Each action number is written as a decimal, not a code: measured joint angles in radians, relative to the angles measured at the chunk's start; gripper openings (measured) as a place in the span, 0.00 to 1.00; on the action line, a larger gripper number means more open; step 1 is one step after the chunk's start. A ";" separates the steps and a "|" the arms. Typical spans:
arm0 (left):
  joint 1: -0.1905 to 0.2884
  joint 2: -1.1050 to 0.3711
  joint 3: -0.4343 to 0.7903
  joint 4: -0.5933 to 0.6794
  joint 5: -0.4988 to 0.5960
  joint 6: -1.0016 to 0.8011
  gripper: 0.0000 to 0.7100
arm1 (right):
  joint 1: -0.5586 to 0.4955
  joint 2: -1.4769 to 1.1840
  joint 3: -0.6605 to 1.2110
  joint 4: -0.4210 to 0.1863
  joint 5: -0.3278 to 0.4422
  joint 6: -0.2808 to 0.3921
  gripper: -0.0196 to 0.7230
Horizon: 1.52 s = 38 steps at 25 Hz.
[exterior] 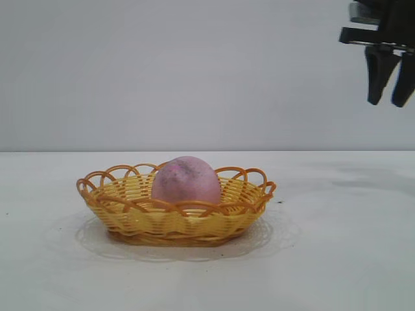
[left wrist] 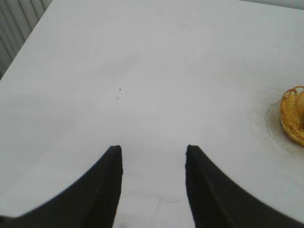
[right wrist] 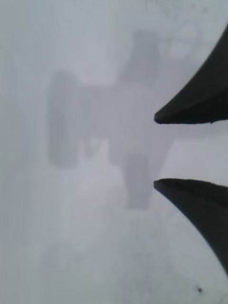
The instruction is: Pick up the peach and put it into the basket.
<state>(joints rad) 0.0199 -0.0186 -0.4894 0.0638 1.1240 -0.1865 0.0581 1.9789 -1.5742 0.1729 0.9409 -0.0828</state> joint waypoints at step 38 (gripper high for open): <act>0.000 0.000 0.000 0.000 0.000 0.000 0.45 | -0.011 -1.353 1.071 -0.096 0.184 0.064 0.35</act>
<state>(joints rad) 0.0199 -0.0186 -0.4894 0.0638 1.1240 -0.1865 0.0469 0.6262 -0.5034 0.0768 1.1251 -0.0191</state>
